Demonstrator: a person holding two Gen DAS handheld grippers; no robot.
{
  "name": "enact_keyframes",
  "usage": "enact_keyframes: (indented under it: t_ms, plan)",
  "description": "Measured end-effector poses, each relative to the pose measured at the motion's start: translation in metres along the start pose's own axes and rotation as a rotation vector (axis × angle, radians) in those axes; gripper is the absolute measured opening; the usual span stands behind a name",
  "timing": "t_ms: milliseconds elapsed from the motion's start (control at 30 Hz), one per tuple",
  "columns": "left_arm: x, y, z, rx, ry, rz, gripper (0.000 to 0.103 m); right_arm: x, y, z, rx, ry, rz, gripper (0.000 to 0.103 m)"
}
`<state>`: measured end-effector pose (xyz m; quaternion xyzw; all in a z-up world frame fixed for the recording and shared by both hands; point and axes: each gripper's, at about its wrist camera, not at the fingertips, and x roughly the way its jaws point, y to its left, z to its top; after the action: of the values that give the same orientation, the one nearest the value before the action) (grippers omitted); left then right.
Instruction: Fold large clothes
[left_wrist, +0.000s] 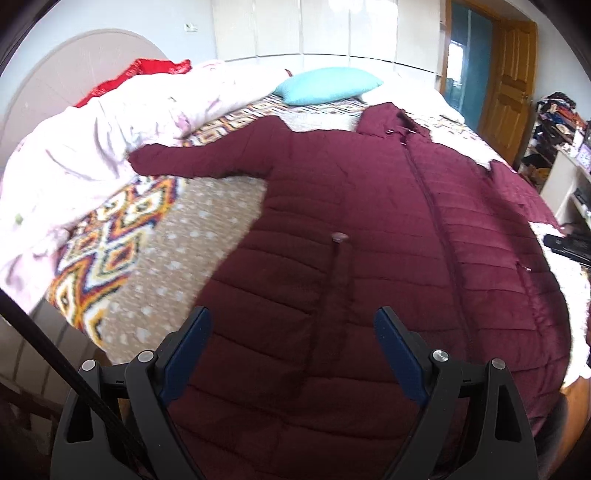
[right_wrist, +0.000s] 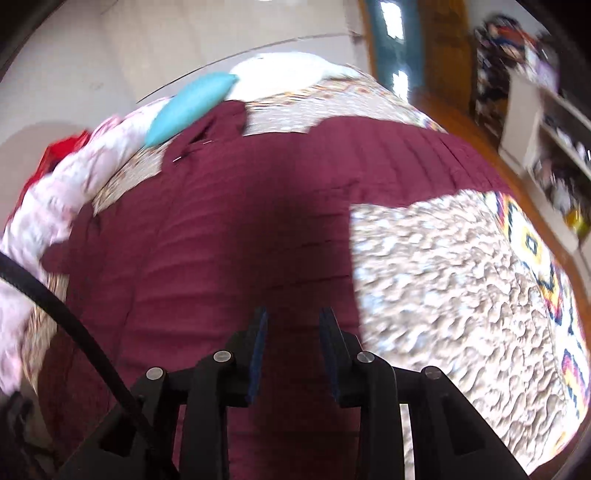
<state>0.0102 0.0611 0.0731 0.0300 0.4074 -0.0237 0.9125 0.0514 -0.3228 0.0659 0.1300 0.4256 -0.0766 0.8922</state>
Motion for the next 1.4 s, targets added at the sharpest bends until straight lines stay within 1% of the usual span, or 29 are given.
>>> enact_keyframes:
  t_ms: [100,133,200,233,267,333,367,467,533,633,733,867,1000,1100,1200,1300,1400]
  plan:
    - [0.001,0.014,0.005,-0.001,-0.012,0.045,0.089,-0.008,0.031,-0.006,-0.054,-0.003,0.053,0.037]
    - [0.001,0.018,0.006,-0.004,-0.014,0.055,0.089,-0.011,0.046,-0.007,-0.08,-0.001,0.082,0.038]
    - [0.003,0.027,0.009,-0.014,-0.016,0.074,0.089,-0.015,0.069,-0.009,-0.119,0.004,0.11,0.041]
    - [0.003,0.032,0.01,-0.02,-0.017,0.087,0.089,-0.017,0.086,-0.01,-0.154,0.005,0.128,0.044]
    - [0.004,0.038,0.012,-0.027,-0.018,0.1,0.089,-0.016,0.095,-0.01,-0.172,0.008,0.136,0.048]
    - [0.006,0.049,0.016,-0.041,-0.018,0.123,0.089,-0.015,0.126,-0.014,-0.225,0.01,0.163,0.05]
    - [0.007,0.053,0.018,-0.044,-0.017,0.129,0.089,-0.013,0.133,-0.014,-0.242,0.01,0.17,0.052]
    - [0.01,0.07,0.027,-0.049,-0.024,0.131,0.089,-0.001,0.173,-0.017,-0.315,0.001,0.154,0.055]
    - [0.014,0.086,0.038,-0.062,-0.025,0.114,0.089,0.008,0.193,-0.02,-0.335,0.008,0.148,0.055]
    - [0.02,0.113,0.054,-0.095,-0.033,0.124,0.089,0.025,0.214,-0.021,-0.357,0.009,0.109,0.056]
    - [0.033,0.141,0.074,-0.126,-0.032,0.144,0.089,0.04,0.223,-0.021,-0.371,0.007,0.071,0.057]
    - [0.06,0.183,0.105,-0.176,0.002,0.199,0.089,0.065,0.231,-0.02,-0.364,0.028,0.009,0.057]
    - [0.093,0.222,0.141,-0.243,0.021,0.194,0.089,0.08,0.23,-0.02,-0.359,0.044,-0.015,0.057]
    - [0.119,0.244,0.165,-0.293,0.013,0.163,0.089,0.087,0.229,-0.021,-0.358,0.045,-0.005,0.057]
    - [0.154,0.269,0.187,-0.371,0.018,0.125,0.089,0.091,0.227,-0.024,-0.349,0.04,0.009,0.058]
    - [0.189,0.293,0.199,-0.463,0.037,0.111,0.089,0.096,0.221,-0.026,-0.323,0.033,0.022,0.066]
    - [0.221,0.306,0.205,-0.507,0.061,0.109,0.089,0.1,0.214,-0.027,-0.295,0.03,0.057,0.068]
